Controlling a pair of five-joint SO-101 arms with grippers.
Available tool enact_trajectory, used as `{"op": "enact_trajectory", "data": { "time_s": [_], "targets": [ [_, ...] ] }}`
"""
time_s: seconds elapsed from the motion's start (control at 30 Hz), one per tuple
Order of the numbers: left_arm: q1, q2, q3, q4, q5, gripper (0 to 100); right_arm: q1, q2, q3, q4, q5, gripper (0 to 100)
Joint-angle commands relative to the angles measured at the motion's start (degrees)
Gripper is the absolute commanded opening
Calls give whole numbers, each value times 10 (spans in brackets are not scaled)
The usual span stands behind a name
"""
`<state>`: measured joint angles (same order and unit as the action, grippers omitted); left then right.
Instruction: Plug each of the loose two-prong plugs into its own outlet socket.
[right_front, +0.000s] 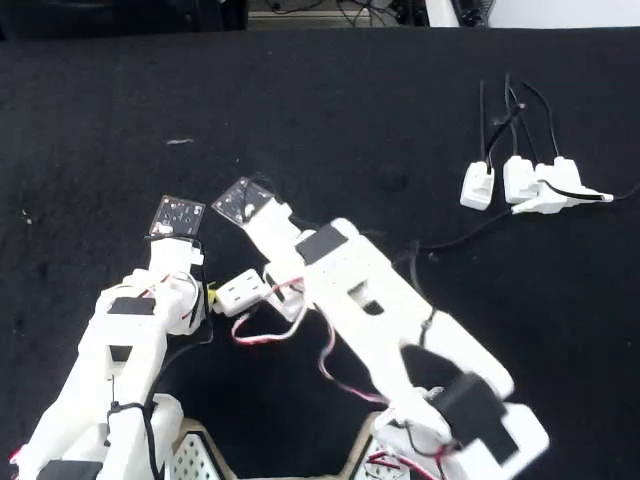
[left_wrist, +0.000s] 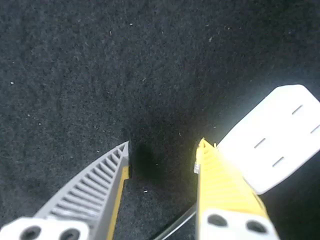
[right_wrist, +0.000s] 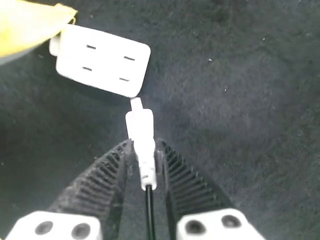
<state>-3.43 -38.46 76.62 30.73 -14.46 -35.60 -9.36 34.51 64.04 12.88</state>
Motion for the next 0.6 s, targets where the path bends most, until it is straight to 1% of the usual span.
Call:
{"op": "enact_trajectory", "data": {
  "time_s": [0.0,0.27,0.37,0.47,0.57],
  "targets": [
    [14,4,-15,9,-4,223,10,31,-75,30,-25,10],
    [15,4,-15,9,-1,223,8,65,-120,37,-35,10],
    [37,4,-15,12,-1,223,8,65,-124,35,-33,10],
    [52,4,-26,42,-1,223,11,65,-127,43,-31,10],
    [44,4,-46,70,-1,223,18,65,-153,92,1,10]
  ]
}}
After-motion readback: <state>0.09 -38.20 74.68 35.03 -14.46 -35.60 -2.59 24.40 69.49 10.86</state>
